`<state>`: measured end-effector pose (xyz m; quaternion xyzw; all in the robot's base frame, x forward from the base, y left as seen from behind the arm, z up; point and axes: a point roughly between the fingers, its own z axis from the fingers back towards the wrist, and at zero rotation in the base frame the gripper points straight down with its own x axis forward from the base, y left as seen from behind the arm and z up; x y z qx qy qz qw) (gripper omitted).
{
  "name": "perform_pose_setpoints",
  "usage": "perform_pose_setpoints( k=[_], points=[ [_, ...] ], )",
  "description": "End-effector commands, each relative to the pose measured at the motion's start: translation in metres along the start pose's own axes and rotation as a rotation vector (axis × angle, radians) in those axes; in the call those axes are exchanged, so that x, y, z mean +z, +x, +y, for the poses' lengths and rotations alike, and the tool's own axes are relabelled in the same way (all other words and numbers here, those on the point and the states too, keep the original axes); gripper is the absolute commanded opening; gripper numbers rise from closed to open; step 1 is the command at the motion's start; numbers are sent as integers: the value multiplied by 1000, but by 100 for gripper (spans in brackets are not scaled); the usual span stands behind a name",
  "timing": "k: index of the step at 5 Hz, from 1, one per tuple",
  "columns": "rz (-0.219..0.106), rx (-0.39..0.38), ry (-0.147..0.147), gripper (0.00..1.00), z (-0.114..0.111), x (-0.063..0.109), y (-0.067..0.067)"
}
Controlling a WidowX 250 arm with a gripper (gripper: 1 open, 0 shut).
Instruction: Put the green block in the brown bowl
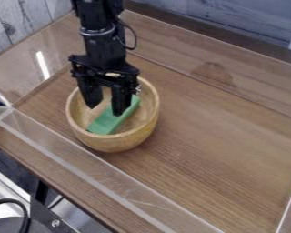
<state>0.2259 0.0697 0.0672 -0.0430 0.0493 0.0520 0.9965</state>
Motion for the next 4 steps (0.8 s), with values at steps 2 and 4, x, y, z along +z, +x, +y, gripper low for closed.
perform_pose_setpoints(
  k=[2, 4],
  points=[
    [-66, -10, 12, 100, -2, 27, 10],
    [-87, -10, 11, 100, -4, 38, 12]
  ],
)
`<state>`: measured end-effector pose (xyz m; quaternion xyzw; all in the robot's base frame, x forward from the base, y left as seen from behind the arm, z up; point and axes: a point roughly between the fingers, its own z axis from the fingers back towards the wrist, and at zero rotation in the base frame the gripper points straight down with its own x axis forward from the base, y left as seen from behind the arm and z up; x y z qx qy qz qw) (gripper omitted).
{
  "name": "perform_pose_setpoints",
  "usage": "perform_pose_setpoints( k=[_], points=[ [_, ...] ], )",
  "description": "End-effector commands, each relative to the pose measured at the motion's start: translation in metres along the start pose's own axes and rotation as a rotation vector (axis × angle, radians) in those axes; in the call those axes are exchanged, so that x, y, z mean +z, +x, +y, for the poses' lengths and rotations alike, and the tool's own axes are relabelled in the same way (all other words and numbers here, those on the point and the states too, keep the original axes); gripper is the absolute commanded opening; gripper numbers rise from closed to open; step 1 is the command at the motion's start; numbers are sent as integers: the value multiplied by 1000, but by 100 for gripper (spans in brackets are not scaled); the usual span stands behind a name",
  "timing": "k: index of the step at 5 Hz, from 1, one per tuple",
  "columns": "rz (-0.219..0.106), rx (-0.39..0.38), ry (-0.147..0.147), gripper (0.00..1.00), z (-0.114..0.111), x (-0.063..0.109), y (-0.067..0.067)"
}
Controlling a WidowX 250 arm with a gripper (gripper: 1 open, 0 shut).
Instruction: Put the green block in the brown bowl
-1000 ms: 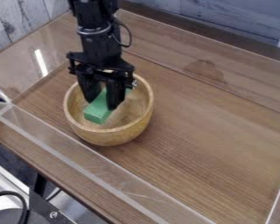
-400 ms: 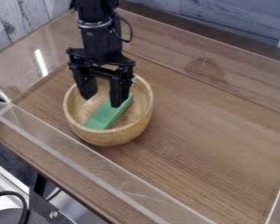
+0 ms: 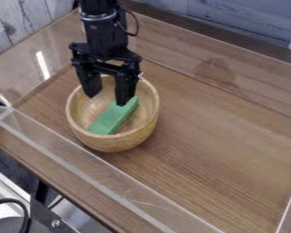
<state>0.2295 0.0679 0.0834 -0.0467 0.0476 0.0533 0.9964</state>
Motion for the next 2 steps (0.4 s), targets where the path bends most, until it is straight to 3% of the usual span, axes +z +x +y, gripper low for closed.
perform_pose_setpoints(
  k=[1, 2],
  points=[
    [-87, -11, 19, 100, -2, 24, 11],
    [-88, -10, 20, 100, -2, 25, 11]
  ],
)
